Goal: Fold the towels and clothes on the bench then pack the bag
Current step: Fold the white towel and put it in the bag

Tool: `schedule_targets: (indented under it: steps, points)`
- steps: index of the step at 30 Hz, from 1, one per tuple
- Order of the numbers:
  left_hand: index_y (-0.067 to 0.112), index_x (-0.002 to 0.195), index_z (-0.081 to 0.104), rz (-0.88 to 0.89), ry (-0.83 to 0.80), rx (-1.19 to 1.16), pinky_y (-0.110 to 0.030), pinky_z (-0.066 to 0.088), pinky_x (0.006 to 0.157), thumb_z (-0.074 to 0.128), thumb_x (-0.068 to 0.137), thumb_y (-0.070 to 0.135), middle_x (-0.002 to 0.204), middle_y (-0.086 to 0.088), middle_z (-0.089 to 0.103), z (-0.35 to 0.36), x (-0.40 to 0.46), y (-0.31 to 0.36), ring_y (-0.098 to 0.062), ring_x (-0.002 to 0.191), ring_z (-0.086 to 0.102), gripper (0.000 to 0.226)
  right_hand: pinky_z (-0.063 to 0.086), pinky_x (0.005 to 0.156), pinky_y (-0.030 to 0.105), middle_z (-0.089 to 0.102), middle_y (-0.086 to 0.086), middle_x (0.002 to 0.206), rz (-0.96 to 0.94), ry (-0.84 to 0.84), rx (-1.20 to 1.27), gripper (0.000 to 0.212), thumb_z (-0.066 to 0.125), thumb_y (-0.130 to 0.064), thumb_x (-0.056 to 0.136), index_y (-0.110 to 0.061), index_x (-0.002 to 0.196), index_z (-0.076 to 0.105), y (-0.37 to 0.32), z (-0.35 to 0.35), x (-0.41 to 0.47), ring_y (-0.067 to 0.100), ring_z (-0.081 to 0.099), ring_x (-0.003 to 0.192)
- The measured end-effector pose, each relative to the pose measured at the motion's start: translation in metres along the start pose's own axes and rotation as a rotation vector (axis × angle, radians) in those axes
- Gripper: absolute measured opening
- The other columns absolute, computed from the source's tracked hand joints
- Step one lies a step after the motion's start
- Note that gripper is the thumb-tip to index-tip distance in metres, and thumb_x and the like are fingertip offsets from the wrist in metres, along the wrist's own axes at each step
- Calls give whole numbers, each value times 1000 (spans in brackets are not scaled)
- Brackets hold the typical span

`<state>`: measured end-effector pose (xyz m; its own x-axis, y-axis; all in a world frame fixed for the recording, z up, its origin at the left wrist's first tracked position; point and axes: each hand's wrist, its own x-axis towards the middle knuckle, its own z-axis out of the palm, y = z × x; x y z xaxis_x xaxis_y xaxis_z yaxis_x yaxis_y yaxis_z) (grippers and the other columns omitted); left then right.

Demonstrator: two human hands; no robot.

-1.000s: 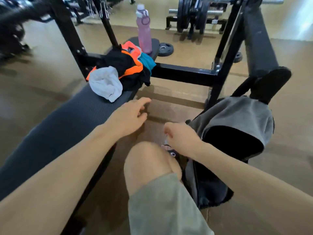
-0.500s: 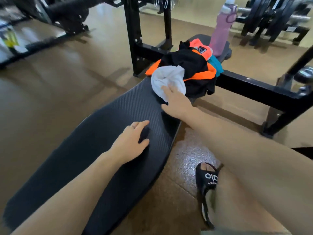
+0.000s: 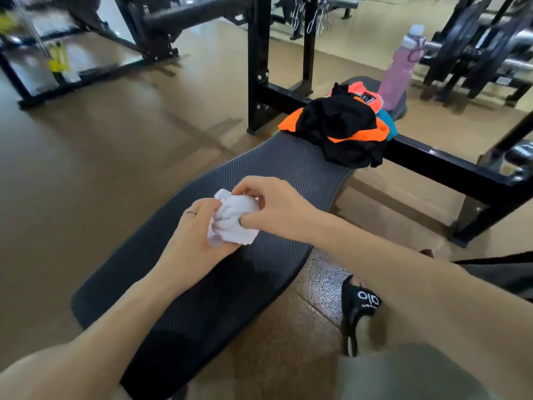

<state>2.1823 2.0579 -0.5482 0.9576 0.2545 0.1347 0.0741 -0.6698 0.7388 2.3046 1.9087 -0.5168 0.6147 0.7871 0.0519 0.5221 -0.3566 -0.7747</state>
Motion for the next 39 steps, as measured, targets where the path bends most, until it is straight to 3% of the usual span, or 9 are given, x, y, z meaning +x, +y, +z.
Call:
schedule_targets:
  steps: [3,12,16,22,25,29,33,35,39]
  points:
    - [21,82,45,-63,25,6,-19,38,60,67,89,27,80,6,52,-17,-21,-2,-9,69,45,24,38,57,12,63,-11,78,-13,45,40,32,72,-16,73,-32,99,61,-21,3,-18,0,52,66]
    - [20,71,37,44,99,97,-42,48,67,64,87,7,88,-1,50,-34,-46,-12,-25,78,49,34,49,62,42,61,-3,83,-70,124,-435,29,64,-17,83,-21,109,52,-34,10,-40,22,58,73]
    - [8,70,35,28,215,90,-25,33,61,59,81,-8,77,-5,42,-47,-53,-17,-19,69,35,31,48,63,42,61,0,82,-28,128,-416,23,66,-21,83,-14,102,55,-34,4,-41,25,57,74]
    - [17,65,32,-154,377,371,-34,28,54,49,70,-6,74,0,39,-83,-62,-40,-30,68,40,29,43,57,37,60,-2,71,62,177,-425,9,59,-12,80,-17,84,53,-28,-6,-41,23,57,69]
    - [17,83,50,-279,222,477,-39,45,66,62,75,6,98,-2,47,-91,-66,-49,-31,85,49,18,37,53,33,58,-2,71,12,234,-547,13,57,-10,79,-19,86,50,-36,-11,-41,23,54,68]
    - [29,137,36,-206,-99,185,-20,36,94,87,71,24,138,9,36,-72,-74,-28,-9,120,38,84,30,51,29,56,-4,72,-143,97,-568,17,57,-7,78,-20,88,50,-63,5,-43,19,52,68]
    - [44,124,47,-27,-74,-48,-23,44,91,73,90,39,122,26,56,-49,-72,-11,1,116,53,42,28,53,28,53,-7,75,-251,-50,-537,17,59,-11,78,-23,86,49,-76,29,-49,14,48,67]
    - [32,98,59,-16,-65,-21,-26,46,76,61,99,36,93,19,63,-46,-70,-9,-3,87,61,5,26,53,26,51,-7,73,-242,-35,-514,16,60,-12,81,-23,85,48,-76,30,-50,12,46,65]
    - [18,81,47,33,-57,-21,-30,37,60,50,104,34,73,-2,51,-44,-74,-6,-12,62,44,28,31,52,28,53,-5,69,-180,27,-478,17,62,-15,82,-23,83,46,-69,16,-49,15,49,63]
